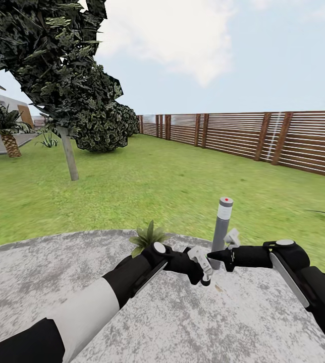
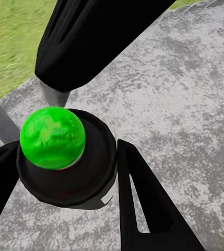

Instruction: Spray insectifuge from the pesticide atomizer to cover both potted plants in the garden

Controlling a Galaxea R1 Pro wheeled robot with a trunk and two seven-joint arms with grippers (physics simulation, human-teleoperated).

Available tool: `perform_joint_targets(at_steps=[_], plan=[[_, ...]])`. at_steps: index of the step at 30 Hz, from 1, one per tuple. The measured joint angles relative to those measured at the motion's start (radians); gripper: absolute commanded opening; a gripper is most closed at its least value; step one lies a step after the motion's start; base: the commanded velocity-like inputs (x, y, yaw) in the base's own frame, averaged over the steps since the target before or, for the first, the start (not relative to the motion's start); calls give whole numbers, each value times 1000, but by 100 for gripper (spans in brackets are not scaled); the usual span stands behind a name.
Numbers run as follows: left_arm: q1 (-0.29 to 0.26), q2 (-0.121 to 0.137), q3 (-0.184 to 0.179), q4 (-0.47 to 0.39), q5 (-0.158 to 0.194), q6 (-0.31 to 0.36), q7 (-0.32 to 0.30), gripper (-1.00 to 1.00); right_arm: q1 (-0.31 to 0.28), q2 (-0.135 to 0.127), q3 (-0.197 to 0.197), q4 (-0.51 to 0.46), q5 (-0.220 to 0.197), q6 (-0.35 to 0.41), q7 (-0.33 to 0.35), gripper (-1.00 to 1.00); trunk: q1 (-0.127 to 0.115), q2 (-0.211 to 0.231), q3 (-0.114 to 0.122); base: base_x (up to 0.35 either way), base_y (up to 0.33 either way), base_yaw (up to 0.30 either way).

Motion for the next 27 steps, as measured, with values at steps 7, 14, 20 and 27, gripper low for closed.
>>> perform_joint_targets(at_steps=[7, 14, 20, 27], plan=[[0, 0, 0, 41, -5, 0, 1, -100, 0, -1, 0, 0, 0, -1, 1, -100, 0, 0, 0, 0, 0, 0], [0, 0, 1, 190, -7, -68, 2, -100, 0, -2, 1, 0, 0, -1, 1, -100, 0, 0, 0, 0, 0, 0], [0, 3, 14, 233, -7, -87, 1, -100, 0, -3, 2, 0, 0, -1, 1, -100, 0, 0, 0, 0, 0, 0], [0, 55, 69, 232, -7, -56, -4, -100, 1, -76, 2, 3, 31, -3, 0, -100, 0, 0, 0, 0, 0, 0]])
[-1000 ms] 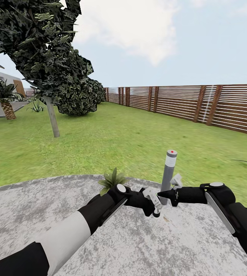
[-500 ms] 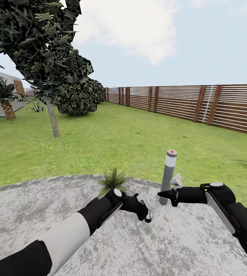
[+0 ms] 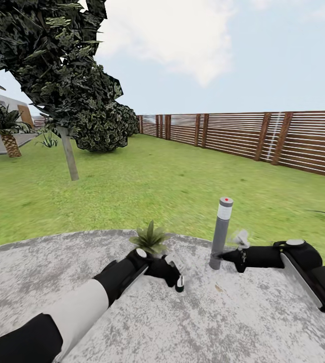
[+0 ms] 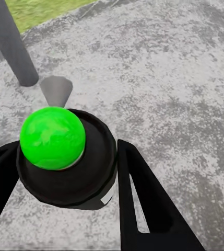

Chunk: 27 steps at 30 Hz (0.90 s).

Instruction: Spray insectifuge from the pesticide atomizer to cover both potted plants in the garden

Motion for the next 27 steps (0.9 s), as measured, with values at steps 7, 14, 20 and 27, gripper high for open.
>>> perform_joint_targets(at_steps=[7, 14, 20, 27], plan=[[0, 22, 73, -3, 0, 185, -1, -100, 1, -110, 3, 13, 66, -3, -3, 100, 0, 0, 0, 0, 0, 0], [0, 22, 119, -11, 0, 390, -2, -100, 9, -112, -8, 206, 109, -4, -9, 100, 0, 0, 0, 0, 0, 0], [0, 23, 147, -29, -1, 521, -3, -100, 11, -104, -203, 635, 116, -13, -313, 100, 0, 0, 0, 0, 0, 0], [0, 29, 333, -29, -2, 655, -4, -100, 11, -39, -344, 777, 97, -128, -704, 100, 0, 0, 0, 0, 0, 0]])
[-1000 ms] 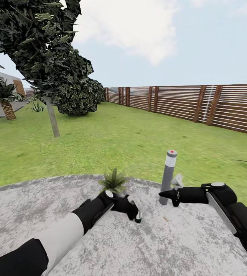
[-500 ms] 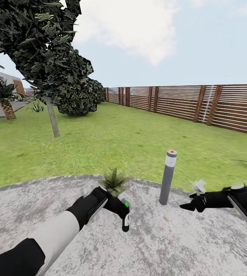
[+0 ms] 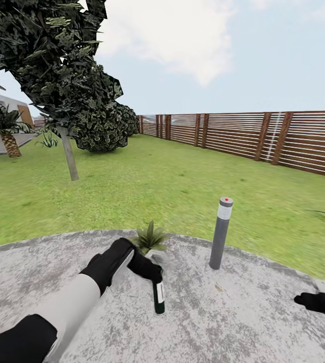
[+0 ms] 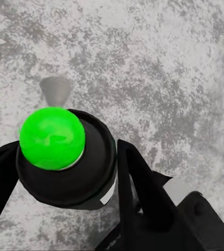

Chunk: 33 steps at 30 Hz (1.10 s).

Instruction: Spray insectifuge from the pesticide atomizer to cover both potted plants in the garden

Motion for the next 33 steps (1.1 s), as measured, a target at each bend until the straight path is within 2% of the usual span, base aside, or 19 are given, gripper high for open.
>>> perform_joint_targets(at_steps=[3, 6, 9, 12, 13, 14, 22, 25, 27, 31, 33], plan=[[0, 15, 78, 0, -3, 5, -1, -100, 0, 5, -4, 3, -2, -8, -13, 100, 0, 0, 0, 0, 0, 0], [0, 26, 95, 1, -2, 8, -2, -100, 0, 5, -4, 1, 0, -9, -15, 100, 0, 0, 0, 0, 0, 0], [0, 33, 99, 2, -1, 10, -2, -100, 0, 6, -4, 0, 0, -9, -16, 100, 0, 0, 0, 0, 0, 0], [0, 53, 99, 3, -2, 12, -2, -100, 0, 6, -4, 0, 0, -9, -16, 100, 0, 0, 0, 0, 0, 0], [0, 79, 98, 3, -8, 10, -2, -100, 0, 6, -4, 1, -1, -9, -16, 100, 0, 0, 0, 0, 0, 0], [0, 86, 97, 4, -2, 12, -4, -100, 0, 6, -4, 2, -1, -9, -16, 100, 0, 0, 0, 0, 0, 0], [-1, 94, 97, 40, 1, 19, -5, -100, 0, 5, -5, 3, -1, -9, -16, 100, 0, 0, 0, 124, 0, 0], [-27, 96, 96, 143, -17, 18, -4, -100, 0, 5, -4, 3, 0, -9, -16, 100, 0, 0, 0, 135, 0, 0], [-57, 105, 98, 196, -49, 20, 0, -100, 0, 5, -4, 3, 0, -9, -16, 100, 0, 0, 0, 44, 0, 0], [-86, 125, 96, 236, -139, 22, 5, -100, 0, 5, -4, 3, 0, -9, -16, 100, 0, 0, 0, 72, 0, 0], [-89, 129, 97, 239, -148, 24, 5, -100, 0, 5, -5, 3, -1, -9, -16, 100, 0, 0, 0, 244, 0, 0]])
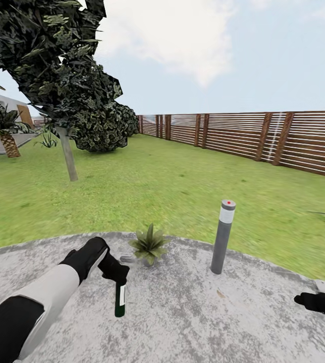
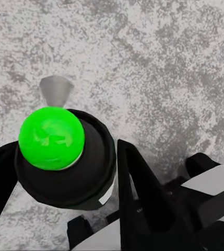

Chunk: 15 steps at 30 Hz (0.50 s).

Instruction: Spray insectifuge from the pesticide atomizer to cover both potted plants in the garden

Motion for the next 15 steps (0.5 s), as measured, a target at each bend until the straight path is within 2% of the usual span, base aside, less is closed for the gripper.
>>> perform_joint_targets(at_steps=[12, 15], plan=[[-2, 2, -3, 9, -9, 1, -2, -100, 0, 0, -1, 0, 0, 0, 0, 100, 0, 0, 0, 321, 0, 0], [-2, 1, -5, 69, -12, 0, -2, -100, 0, -1, -1, 0, 0, 0, 0, 100, 0, 0, 0, 127, 0, 0]])
